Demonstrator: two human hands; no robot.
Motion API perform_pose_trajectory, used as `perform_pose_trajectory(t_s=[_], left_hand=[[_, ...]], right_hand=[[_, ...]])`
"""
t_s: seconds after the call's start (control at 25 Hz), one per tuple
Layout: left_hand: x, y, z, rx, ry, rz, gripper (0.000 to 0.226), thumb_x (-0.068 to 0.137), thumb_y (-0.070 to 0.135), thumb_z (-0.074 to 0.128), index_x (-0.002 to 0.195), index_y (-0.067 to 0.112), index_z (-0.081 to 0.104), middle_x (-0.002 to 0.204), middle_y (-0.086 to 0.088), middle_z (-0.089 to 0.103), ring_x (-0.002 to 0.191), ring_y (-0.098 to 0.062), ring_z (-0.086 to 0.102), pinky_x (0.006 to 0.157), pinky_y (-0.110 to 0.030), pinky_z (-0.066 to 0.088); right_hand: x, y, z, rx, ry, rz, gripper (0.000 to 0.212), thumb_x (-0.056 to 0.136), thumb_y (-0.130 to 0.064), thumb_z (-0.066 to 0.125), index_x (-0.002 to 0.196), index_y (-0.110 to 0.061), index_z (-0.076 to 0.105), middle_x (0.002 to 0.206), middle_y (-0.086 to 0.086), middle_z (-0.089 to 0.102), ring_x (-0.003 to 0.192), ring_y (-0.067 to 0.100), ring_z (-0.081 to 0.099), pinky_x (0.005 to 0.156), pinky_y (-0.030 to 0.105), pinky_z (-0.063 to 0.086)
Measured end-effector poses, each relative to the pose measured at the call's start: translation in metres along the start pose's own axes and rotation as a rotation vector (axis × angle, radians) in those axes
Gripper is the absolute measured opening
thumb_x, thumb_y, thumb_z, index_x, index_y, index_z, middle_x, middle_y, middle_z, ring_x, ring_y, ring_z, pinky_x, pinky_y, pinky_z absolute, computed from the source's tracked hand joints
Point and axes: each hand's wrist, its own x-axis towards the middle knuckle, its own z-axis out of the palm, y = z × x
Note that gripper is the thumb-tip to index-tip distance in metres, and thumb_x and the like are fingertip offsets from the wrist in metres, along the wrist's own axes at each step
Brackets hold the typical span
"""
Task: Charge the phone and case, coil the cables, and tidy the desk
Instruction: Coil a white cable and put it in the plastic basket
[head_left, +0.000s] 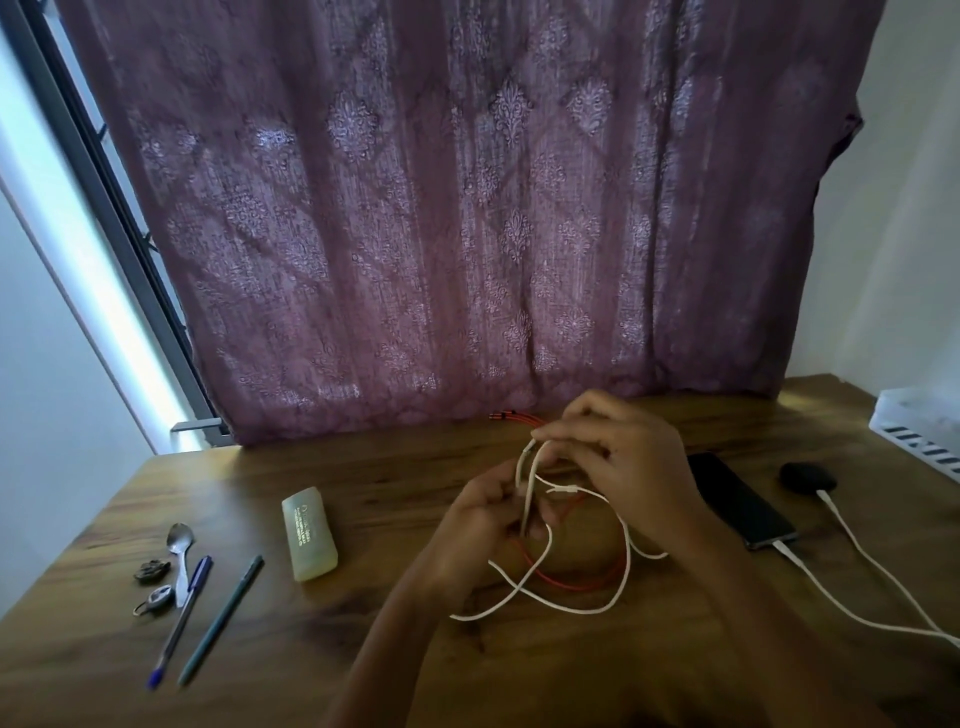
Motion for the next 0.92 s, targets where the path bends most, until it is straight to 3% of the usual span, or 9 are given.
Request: perform_pose_trajectory(t_s=[0.08,0.2,0.28,0.44,0.56,0.64,0.76,0.84,0.92], left_hand=[[-0.001,0.006,0.003,-0.215,-0.052,-0.039,0.036,0.083,0.006,0.041,0.115,0.003,0.057,0.061,-0.001,0.055,0.052,-0.009,0.044,0.061,-0.018,0.045],[-0.002,0.015,0.006,-0.463,-0.069,-0.053,0.038,0.080,0.006,0.041,0.111,-0.003,0.061,0.052,0.000,0.045,0.043,-0.006,0.036,0.050,-0.019,0.042],[-0.004,0.017,0.005,-0.585,-0.025,-0.067,0.039,0.081,0.007,0.037,0.106,-0.006,0.064,0.048,0.000,0.039,0.040,-0.006,0.033,0.045,-0.018,0.038],[-0.009,0.023,0.003,-0.694,0.081,-0.083,0.043,0.085,0.019,0.034,0.094,-0.006,0.068,0.044,0.000,0.033,0.037,-0.006,0.029,0.040,-0.018,0.033],[-0.006,0.023,-0.001,-0.681,0.172,-0.036,0.038,0.089,0.020,0.036,0.097,-0.004,0.065,0.046,0.002,0.031,0.037,-0.004,0.028,0.040,-0.016,0.032],[-0.004,0.019,-0.006,-0.644,0.237,-0.002,0.037,0.092,0.023,0.036,0.104,-0.002,0.061,0.049,0.004,0.032,0.040,-0.003,0.028,0.043,-0.015,0.033],[-0.001,0.013,-0.011,-0.532,0.355,0.065,0.038,0.097,0.026,0.033,0.115,0.002,0.057,0.055,0.005,0.041,0.047,-0.004,0.035,0.049,-0.016,0.039],[0.000,0.008,-0.008,-0.346,0.437,0.116,0.034,0.098,0.024,0.035,0.121,0.010,0.055,0.062,0.005,0.053,0.054,-0.005,0.046,0.056,-0.018,0.045],[-0.001,0.004,-0.005,-0.075,0.536,0.192,0.032,0.098,0.019,0.036,0.126,0.015,0.050,0.073,0.007,0.067,0.067,-0.006,0.060,0.066,-0.017,0.050]], right_hand=[[0.009,0.006,0.002,0.129,-0.002,0.066,0.016,0.081,-0.033,0.063,0.091,-0.029,0.074,0.079,-0.019,0.060,0.069,-0.003,0.059,0.060,0.008,0.040],[0.012,0.014,0.014,0.202,0.025,0.173,0.016,0.082,-0.029,0.062,0.094,-0.032,0.073,0.077,-0.017,0.063,0.067,0.006,0.060,0.060,0.025,0.047],[0.007,0.020,0.021,0.219,0.076,0.226,0.015,0.083,-0.028,0.063,0.094,-0.032,0.072,0.077,-0.022,0.064,0.069,0.005,0.062,0.064,0.029,0.051],[-0.008,0.024,0.035,0.179,0.047,0.302,0.015,0.087,-0.027,0.061,0.097,-0.031,0.072,0.084,-0.015,0.071,0.076,0.004,0.066,0.070,0.035,0.054],[-0.024,0.017,0.048,0.107,-0.014,0.293,0.030,0.091,-0.038,0.047,0.110,-0.029,0.067,0.079,-0.010,0.071,0.061,-0.005,0.057,0.057,0.026,0.048],[-0.035,0.011,0.054,0.096,-0.086,0.294,0.042,0.090,-0.042,0.038,0.124,-0.028,0.059,0.084,-0.005,0.071,0.066,-0.001,0.059,0.061,0.026,0.049],[-0.050,0.001,0.066,0.040,-0.266,0.310,0.044,0.095,-0.036,0.041,0.139,-0.033,0.038,0.086,-0.002,0.067,0.073,0.008,0.059,0.068,0.028,0.046],[-0.058,-0.007,0.073,0.096,-0.388,0.373,0.051,0.095,-0.035,0.045,0.143,-0.038,0.027,0.089,-0.008,0.061,0.080,0.007,0.057,0.073,0.026,0.046],[-0.064,-0.013,0.077,0.187,-0.448,0.447,0.053,0.094,-0.029,0.049,0.143,-0.037,0.028,0.081,-0.017,0.053,0.076,-0.001,0.053,0.073,0.018,0.044]])
